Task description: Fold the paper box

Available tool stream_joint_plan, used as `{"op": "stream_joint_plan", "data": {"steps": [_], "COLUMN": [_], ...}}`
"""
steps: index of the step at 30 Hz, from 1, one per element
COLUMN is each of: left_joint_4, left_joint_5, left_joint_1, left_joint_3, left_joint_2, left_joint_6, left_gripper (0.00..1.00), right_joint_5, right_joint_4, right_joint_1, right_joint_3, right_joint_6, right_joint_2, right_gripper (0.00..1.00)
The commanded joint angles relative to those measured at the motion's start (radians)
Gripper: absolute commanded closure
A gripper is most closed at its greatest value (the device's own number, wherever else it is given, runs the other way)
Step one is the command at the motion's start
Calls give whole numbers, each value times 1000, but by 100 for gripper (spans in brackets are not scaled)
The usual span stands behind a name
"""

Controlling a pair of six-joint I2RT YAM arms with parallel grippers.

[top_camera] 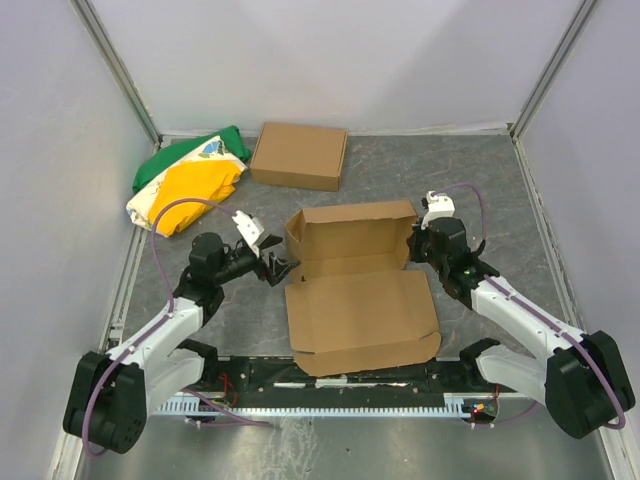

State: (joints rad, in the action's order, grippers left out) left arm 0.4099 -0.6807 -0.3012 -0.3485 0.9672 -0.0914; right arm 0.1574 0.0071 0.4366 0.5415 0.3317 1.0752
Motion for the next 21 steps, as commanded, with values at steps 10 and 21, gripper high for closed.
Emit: {"op": "stream_joint_plan", "data": {"steps": [10, 21], "left_joint_4": [157, 180], "left_joint_5": [121, 467], "left_joint_1": [-88, -270], "left_joint_3": [-29, -31], "left_joint_2": [118, 105], "left_joint_6": [74, 90], "left_gripper": [25, 42], "right_joint_5": [-72, -51], "right_joint_4": [-21, 8], "right_joint_1": [-1, 25], "right_joint_3": [-11, -73], "right_joint_6": [13, 44], "right_joint_2": [-14, -103], "right_gripper": [98, 98]}}
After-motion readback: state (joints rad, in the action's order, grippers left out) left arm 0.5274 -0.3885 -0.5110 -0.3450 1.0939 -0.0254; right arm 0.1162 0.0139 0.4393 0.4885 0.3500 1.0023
